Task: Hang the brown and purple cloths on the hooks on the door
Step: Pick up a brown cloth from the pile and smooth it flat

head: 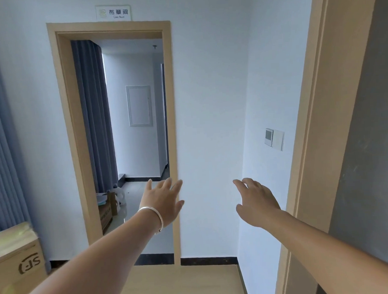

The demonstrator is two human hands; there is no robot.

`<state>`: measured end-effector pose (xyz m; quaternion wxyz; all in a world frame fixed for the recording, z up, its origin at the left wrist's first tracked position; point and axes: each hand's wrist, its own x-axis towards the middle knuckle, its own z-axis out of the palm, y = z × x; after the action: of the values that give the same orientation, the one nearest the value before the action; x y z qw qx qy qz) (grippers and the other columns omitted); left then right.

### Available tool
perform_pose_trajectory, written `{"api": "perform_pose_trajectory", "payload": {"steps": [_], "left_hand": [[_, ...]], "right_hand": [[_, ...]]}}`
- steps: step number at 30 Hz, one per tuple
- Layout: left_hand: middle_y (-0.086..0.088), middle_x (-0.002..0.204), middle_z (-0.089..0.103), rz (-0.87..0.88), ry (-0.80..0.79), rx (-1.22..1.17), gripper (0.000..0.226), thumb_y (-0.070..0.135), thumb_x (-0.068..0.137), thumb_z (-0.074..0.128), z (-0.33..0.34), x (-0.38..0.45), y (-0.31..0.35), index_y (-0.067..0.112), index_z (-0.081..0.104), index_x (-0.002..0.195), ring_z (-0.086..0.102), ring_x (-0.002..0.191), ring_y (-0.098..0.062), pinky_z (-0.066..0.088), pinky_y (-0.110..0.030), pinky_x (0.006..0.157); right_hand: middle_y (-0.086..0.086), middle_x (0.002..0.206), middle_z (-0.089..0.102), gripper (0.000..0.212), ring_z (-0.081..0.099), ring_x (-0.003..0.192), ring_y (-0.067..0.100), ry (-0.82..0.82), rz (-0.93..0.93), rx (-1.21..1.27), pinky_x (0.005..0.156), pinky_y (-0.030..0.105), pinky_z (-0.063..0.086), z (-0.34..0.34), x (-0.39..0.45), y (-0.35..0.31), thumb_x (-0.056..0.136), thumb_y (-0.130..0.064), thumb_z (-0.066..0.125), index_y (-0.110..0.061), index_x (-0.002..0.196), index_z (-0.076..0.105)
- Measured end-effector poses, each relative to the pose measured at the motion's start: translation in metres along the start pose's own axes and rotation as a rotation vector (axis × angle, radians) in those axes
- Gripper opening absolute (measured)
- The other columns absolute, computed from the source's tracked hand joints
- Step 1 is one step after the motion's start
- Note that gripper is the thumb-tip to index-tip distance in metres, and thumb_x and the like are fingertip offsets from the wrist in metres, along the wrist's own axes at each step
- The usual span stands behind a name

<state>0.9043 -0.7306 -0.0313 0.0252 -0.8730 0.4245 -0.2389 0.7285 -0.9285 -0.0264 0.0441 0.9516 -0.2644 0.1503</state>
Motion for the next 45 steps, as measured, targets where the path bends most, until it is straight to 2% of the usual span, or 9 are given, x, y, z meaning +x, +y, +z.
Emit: {"api": "perform_pose_trajectory", "payload": {"steps": [9,23,28,35,39,45], "left_hand": [[0.000,0.149,0.032,0.007,0.099,-0.052,0.060,0.051,0.096,0.031,0.053,0.158,-0.070,0.026,0.014,0.149,0.036,0.134,-0.020,0.015,-0.049,0.114],[-0.001,0.149,0.032,-0.034,0.026,-0.034,0.058,0.050,0.097,0.030,0.165,0.293,-0.150,0.027,0.016,0.148,0.034,0.135,-0.020,0.016,-0.049,0.114],[-0.001,0.152,0.030,-0.127,-0.023,0.019,0.060,0.052,0.097,0.029,0.214,0.329,-0.197,0.028,0.015,0.149,0.034,0.137,-0.021,0.016,-0.051,0.116],[0.002,0.153,0.029,-0.399,-0.133,0.131,0.059,0.055,0.097,0.026,0.259,0.360,-0.290,0.031,0.014,0.150,0.032,0.138,-0.023,0.018,-0.051,0.116],[-0.001,0.154,0.028,-0.497,-0.218,0.211,0.060,0.053,0.096,0.029,0.270,0.351,-0.333,0.029,0.015,0.150,0.032,0.139,-0.026,0.020,-0.053,0.115],[-0.001,0.156,0.022,-0.704,-0.277,0.256,0.062,0.055,0.097,0.026,0.283,0.304,-0.400,0.029,0.008,0.151,0.026,0.142,-0.023,0.014,-0.053,0.117]], "right_hand": [[0.002,0.148,0.030,0.066,0.033,0.133,0.022,0.056,0.063,-0.021,0.104,0.034,0.032,0.014,0.168,-0.009,0.090,-0.028,0.047,-0.023,0.150,0.019],[0.003,0.149,0.030,0.067,0.036,0.131,0.023,-0.008,0.017,0.008,0.103,0.034,0.035,0.109,0.358,-0.035,0.090,-0.029,0.048,-0.022,0.150,0.020],[0.004,0.148,0.031,0.067,0.037,0.131,0.023,-0.013,-0.112,0.067,0.101,0.034,0.036,0.149,0.455,-0.064,0.090,-0.028,0.049,-0.022,0.150,0.020],[0.005,0.140,0.039,0.058,0.041,0.124,0.026,0.002,-0.357,0.157,0.097,0.035,0.038,0.189,0.591,-0.138,0.087,-0.022,0.048,-0.017,0.142,0.031],[0.004,0.141,0.038,0.064,0.039,0.127,0.025,-0.036,-0.537,0.220,0.099,0.035,0.037,0.216,0.637,-0.209,0.086,-0.023,0.050,-0.020,0.146,0.027],[0.002,0.142,0.037,0.065,0.037,0.130,0.025,-0.071,-0.798,0.310,0.104,0.037,0.034,0.245,0.659,-0.339,0.087,-0.027,0.049,-0.023,0.148,0.025]]}}
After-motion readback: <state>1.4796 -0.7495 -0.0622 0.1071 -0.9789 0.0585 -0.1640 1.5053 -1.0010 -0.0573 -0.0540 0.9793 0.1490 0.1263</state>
